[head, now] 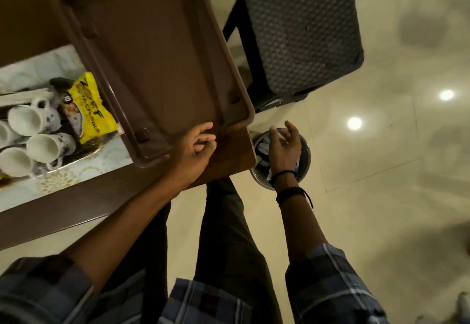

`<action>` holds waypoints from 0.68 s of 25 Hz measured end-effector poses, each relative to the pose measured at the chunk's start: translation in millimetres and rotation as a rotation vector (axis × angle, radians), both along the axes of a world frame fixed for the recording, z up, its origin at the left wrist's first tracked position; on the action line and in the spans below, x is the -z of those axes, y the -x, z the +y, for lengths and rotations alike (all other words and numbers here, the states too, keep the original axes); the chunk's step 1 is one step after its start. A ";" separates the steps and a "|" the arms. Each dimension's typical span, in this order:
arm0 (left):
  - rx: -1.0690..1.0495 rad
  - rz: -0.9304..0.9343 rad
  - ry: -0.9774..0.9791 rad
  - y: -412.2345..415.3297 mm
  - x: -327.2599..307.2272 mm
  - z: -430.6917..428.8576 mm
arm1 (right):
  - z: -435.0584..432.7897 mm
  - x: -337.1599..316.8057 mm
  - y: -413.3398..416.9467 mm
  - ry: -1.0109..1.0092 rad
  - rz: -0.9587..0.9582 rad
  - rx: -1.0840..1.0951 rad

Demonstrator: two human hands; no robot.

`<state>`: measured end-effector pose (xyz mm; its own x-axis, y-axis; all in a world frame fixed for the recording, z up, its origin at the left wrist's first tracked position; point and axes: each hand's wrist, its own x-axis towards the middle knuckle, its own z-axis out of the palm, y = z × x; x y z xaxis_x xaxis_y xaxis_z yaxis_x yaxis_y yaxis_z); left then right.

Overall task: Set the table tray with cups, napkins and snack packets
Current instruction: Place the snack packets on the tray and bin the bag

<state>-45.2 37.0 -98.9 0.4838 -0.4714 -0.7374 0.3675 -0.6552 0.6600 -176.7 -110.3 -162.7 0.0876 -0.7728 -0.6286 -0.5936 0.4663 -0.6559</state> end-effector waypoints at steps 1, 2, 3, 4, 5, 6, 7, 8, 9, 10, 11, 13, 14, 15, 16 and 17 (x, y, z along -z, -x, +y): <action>-0.016 -0.011 -0.006 -1.6 2.0 3.1 | 5.3 -14.8 -13.7 0.046 -0.044 -0.026; -0.047 -0.042 -0.009 -6.6 0.9 10.3 | 13.1 -28.5 -28.5 0.070 -0.098 -0.061; -0.094 -0.093 -0.011 -12.5 -1.3 16.4 | 19.3 -37.8 -43.1 0.077 -0.132 -0.098; -0.136 -0.171 -0.039 -18.1 -1.0 22.8 | 23.5 -40.8 -56.5 0.071 -0.148 -0.113; -0.165 -0.272 -0.087 -23.8 0.1 29.1 | 25.9 -39.4 -69.0 0.063 -0.151 -0.127; -0.172 -0.386 -0.158 -29.1 1.0 35.7 | 26.8 -36.2 -79.4 0.069 -0.139 -0.151; -0.171 -0.491 -0.239 -33.6 1.6 41.1 | 25.6 -32.9 -86.9 0.105 -0.105 -0.188; -0.180 -0.569 -0.329 -37.4 1.8 45.7 | 23.1 -28.4 -91.8 0.160 -0.057 -0.229; -0.217 -0.601 -0.418 -41.4 3.6 50.9 | 20.0 -23.0 -96.5 0.220 -0.005 -0.273; -0.267 -0.589 -0.493 -45.1 7.0 56.0 | 16.0 -16.8 -99.5 0.271 0.054 -0.320; -0.312 -0.536 -0.544 -49.5 13.0 61.2 | 12.1 -12.0 -102.2 0.310 0.113 -0.373; -0.341 -0.375 -0.567 -58.9 29.2 70.7 | 3.5 -2.2 -109.0 0.332 0.225 -0.467; -0.330 -0.306 -0.554 -62.0 35.9 76.3 | -0.6 1.8 -112.7 0.308 0.244 -0.490; -0.321 -0.266 -0.541 -63.9 39.7 80.6 | -3.4 5.0 -115.9 0.263 0.219 -0.493; -0.324 -0.252 -0.533 -66.0 42.2 83.5 | -5.3 8.0 -118.6 0.203 0.169 -0.489; -0.349 -0.248 -0.532 -67.9 43.3 86.4 | -5.6 10.1 -121.0 0.150 0.132 -0.488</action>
